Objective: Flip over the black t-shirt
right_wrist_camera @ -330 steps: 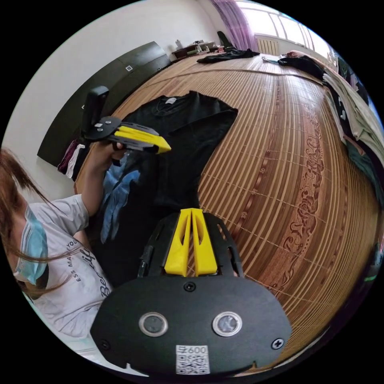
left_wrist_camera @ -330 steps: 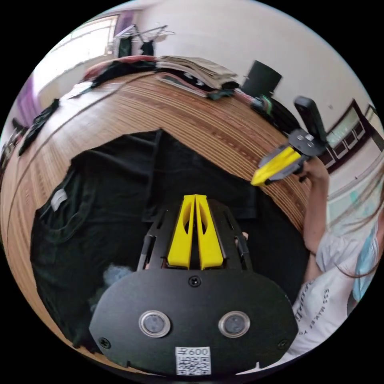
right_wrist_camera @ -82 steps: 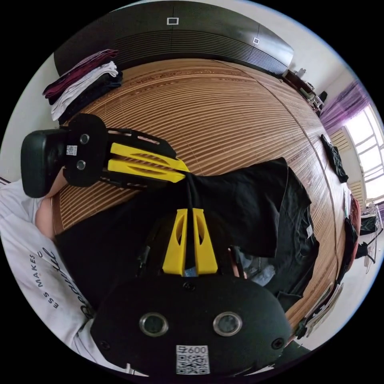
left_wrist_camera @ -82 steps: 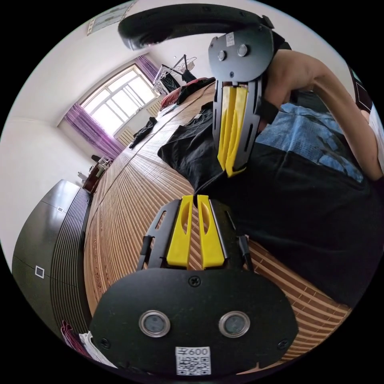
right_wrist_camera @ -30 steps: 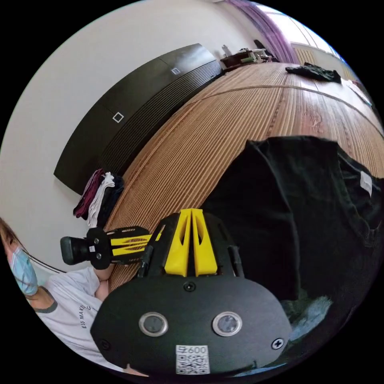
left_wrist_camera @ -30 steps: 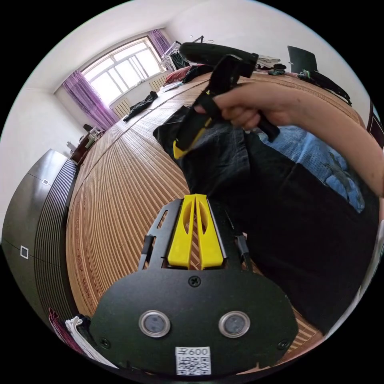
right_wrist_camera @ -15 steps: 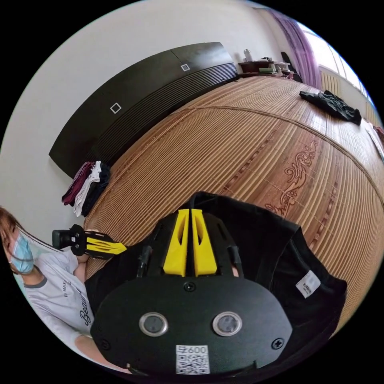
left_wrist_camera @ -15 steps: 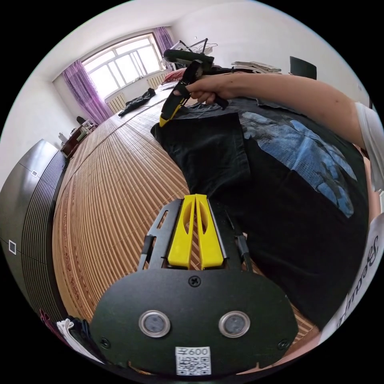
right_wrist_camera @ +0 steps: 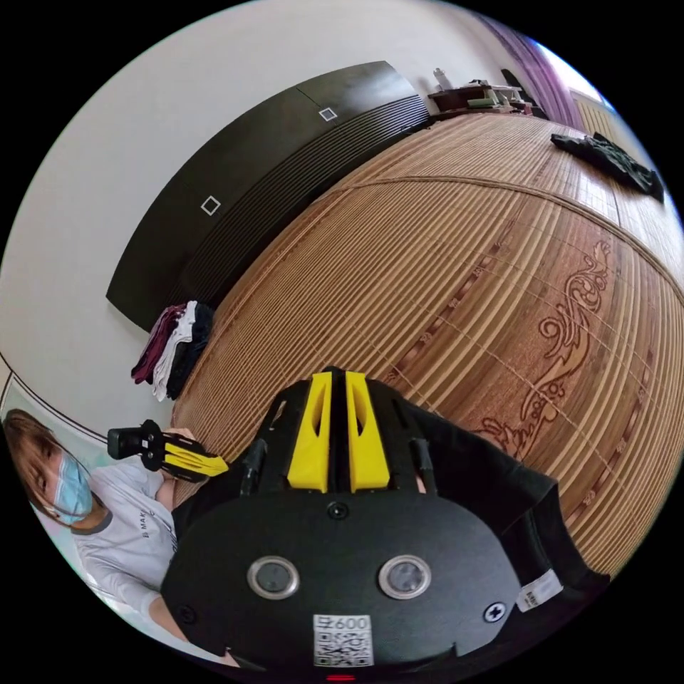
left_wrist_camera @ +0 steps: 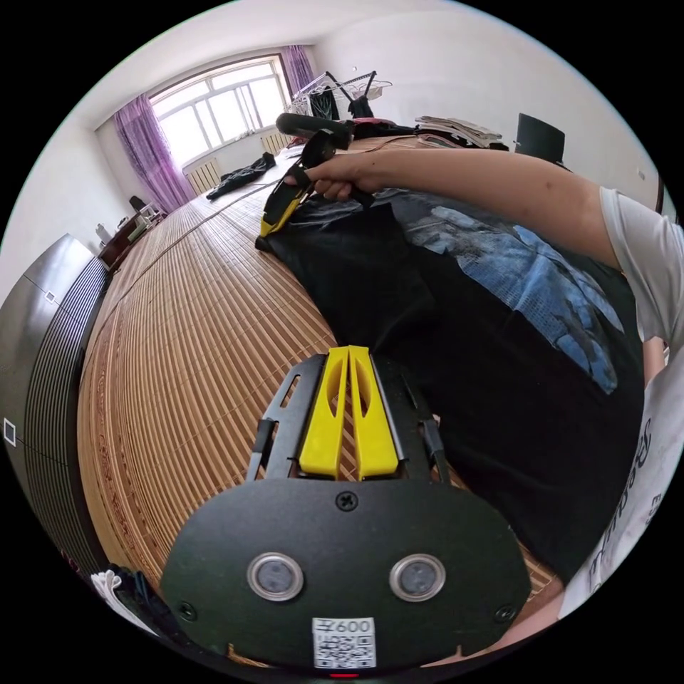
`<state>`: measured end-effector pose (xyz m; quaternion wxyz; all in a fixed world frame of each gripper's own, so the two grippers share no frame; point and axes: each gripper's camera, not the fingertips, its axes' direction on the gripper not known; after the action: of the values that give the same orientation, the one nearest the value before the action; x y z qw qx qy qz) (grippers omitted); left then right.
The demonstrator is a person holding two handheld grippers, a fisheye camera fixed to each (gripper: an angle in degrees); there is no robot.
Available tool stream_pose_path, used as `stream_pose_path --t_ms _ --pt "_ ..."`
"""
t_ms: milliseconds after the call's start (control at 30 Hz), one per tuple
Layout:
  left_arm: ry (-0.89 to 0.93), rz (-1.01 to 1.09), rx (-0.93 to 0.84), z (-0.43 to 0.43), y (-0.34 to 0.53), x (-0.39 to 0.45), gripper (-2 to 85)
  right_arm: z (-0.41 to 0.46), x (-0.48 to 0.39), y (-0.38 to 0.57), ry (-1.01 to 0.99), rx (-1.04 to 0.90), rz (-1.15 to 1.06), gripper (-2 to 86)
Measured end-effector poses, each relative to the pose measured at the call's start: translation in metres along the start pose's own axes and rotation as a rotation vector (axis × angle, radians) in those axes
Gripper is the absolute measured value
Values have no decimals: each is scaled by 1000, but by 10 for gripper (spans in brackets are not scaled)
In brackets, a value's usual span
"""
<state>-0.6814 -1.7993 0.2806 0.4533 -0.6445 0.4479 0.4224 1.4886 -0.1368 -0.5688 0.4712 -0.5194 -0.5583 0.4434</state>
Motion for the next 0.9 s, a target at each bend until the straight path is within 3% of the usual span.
stream_pose_path --t_ms 167,233,333,500,600,800,900 --pt "-16 9 -1 0 -2 15 4 -35 17 23 -235 259 105 -8" --pt "-10 6 1 0 -3 18 5 -44 -10 32 -136 266 53 -8" --pt "11 -5 2 1 -3 20 5 -33 -80 51 36 182 -134 -8" --pt "-9 4 -6 4 -6 36 6 32 -110 50 -102 -14 -207 -8" --pt "-4 0 -8 6 -7 42 7 75 -120 50 17 -175 -227 -8" --pt "4 -4 -14 11 -11 57 7 31 -107 85 61 239 -66 -8" --pt "16 -10 -14 13 -13 63 7 32 -135 88 21 164 -137 -8"
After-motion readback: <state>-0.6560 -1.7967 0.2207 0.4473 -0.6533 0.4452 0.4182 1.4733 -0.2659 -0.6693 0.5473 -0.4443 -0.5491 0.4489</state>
